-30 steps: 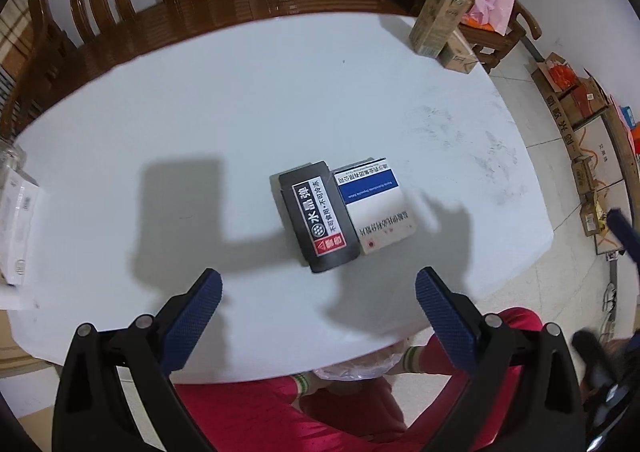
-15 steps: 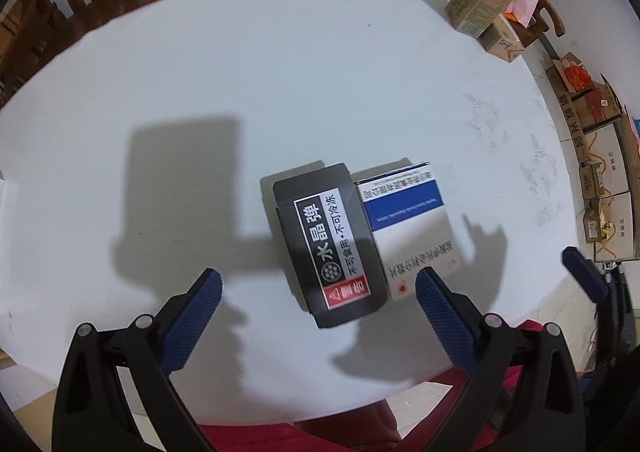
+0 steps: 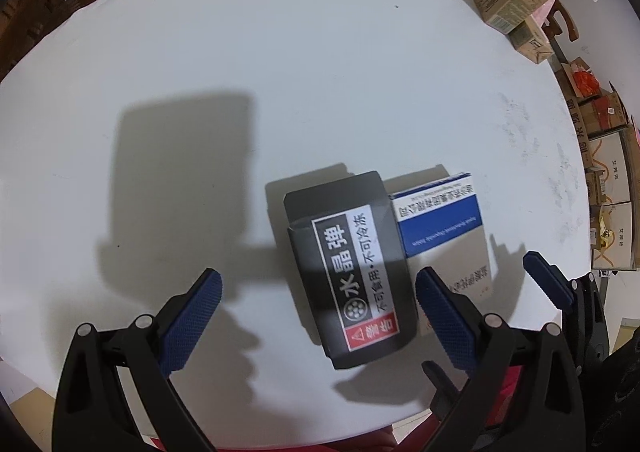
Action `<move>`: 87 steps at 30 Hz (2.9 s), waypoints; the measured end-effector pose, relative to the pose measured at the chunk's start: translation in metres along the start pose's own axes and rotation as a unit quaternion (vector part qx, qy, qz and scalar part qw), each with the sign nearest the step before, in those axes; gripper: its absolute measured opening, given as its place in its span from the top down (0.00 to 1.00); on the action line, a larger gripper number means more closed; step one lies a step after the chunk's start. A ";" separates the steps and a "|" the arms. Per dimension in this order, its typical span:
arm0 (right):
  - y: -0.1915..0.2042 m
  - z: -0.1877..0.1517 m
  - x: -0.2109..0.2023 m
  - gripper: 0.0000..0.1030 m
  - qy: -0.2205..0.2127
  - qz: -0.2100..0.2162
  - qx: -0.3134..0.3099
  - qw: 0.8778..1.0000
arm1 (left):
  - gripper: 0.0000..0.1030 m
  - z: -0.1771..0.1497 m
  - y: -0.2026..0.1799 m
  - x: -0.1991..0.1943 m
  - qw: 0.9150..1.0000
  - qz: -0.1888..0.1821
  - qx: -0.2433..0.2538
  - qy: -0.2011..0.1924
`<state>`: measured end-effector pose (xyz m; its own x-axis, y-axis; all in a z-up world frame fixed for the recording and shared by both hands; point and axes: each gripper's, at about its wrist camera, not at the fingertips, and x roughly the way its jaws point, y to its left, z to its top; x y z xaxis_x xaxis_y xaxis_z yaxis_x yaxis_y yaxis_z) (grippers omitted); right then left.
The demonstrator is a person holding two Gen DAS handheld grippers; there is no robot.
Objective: Collect trash
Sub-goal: 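Reach the left tool to the black box while the right tool reaches the white medicine box, then grip and lift the black box with the left tool while the right tool lifts the medicine box, then carry the black box and medicine box down over the white plastic bag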
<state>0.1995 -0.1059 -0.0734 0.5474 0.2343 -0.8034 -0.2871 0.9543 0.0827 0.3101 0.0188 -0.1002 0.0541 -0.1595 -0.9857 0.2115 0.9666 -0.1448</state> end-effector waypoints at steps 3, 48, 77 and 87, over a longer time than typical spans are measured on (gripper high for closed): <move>-0.003 0.000 0.007 0.07 0.001 -0.003 0.008 1.000 | 0.08 -0.002 0.003 0.002 1.000 -0.011 -0.001 0.004; -0.010 0.011 -0.032 0.42 -0.094 -0.071 0.011 0.993 | 0.50 -0.035 0.023 -0.041 0.995 0.016 0.043 -0.087; 0.069 -0.051 -0.231 0.42 -0.227 -0.091 -0.045 0.968 | 0.50 -0.217 -0.019 -0.165 0.961 0.006 0.071 -0.267; 0.082 -0.088 -0.252 0.42 -0.230 -0.101 -0.050 0.967 | 0.50 -0.258 -0.035 -0.152 0.960 0.005 0.083 -0.268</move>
<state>-0.0309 -0.1032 0.0844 0.8856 0.1245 -0.4474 -0.1992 0.9721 -0.1238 0.0421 0.0606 0.0328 0.5416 -0.2736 -0.7949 0.3584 0.9305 -0.0761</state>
